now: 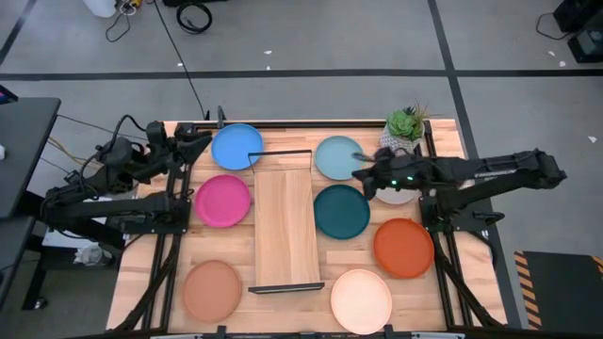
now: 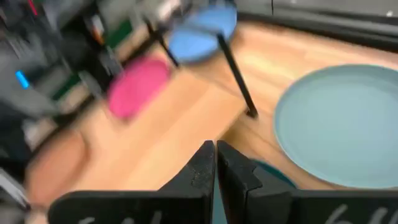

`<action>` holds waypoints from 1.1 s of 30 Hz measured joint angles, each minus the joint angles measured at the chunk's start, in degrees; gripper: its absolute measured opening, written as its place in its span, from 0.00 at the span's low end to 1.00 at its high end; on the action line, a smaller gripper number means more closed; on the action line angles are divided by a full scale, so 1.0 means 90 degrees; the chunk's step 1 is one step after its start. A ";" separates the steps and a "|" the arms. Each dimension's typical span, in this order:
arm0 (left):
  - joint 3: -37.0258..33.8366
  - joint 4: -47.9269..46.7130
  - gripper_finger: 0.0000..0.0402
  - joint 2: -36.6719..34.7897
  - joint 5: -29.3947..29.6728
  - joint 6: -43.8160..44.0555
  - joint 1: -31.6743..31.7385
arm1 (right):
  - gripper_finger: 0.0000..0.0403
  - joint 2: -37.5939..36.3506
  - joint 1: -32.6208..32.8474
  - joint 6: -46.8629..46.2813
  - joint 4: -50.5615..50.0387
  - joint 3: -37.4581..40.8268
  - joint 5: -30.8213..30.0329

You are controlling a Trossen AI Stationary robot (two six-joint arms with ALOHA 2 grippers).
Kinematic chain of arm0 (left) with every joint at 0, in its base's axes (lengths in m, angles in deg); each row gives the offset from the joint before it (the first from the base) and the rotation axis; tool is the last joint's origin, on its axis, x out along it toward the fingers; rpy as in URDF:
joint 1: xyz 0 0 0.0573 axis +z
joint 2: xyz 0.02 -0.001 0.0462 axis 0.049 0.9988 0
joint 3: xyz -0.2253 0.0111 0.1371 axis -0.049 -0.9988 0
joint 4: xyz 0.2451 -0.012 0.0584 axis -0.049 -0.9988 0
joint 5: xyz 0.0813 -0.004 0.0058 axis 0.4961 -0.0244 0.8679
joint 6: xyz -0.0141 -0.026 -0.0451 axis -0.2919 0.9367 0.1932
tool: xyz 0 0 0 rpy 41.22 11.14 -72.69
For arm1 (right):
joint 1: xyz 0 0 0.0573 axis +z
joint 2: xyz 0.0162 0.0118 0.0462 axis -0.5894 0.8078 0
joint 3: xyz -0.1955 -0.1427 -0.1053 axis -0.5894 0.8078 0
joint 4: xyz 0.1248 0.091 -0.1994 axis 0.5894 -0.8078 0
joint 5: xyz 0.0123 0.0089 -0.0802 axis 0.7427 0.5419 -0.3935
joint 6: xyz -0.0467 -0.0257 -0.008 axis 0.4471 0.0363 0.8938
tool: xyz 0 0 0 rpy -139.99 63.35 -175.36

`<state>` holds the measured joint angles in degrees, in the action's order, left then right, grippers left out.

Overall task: Place and stack plates onto a shelf
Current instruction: Put the dark blue plate on the shelf

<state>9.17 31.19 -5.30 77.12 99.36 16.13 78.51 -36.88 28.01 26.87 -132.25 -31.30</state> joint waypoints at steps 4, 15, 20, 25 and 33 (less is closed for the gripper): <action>0.0010 -0.0071 0.36 0.0061 0.0002 0.0002 0.0000 | 0.06 0.0850 -0.0259 0.1109 -0.1100 -0.0813 0.0322; 0.0010 -0.0349 0.36 0.0071 0.0262 0.0180 0.0000 | 0.11 0.2113 -0.1129 0.1621 -0.2259 -0.0901 0.1694; 0.0010 -0.0379 0.36 0.0071 0.0265 0.0223 0.0000 | 0.23 0.2473 -0.1488 0.1472 -0.2234 -0.0772 0.1837; 0.0010 -0.0473 0.36 0.0071 0.0265 0.0262 0.0000 | 0.34 0.2908 -0.1834 0.1775 -0.2181 -0.0692 0.2085; 0.0010 -0.0635 0.36 0.0071 0.0265 0.0443 0.0000 | 0.36 0.3444 -0.1987 0.2364 -0.1879 -0.0624 0.2379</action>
<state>9.26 25.47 -4.66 79.50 103.35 16.13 109.51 -54.76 49.29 9.95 -137.86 -9.89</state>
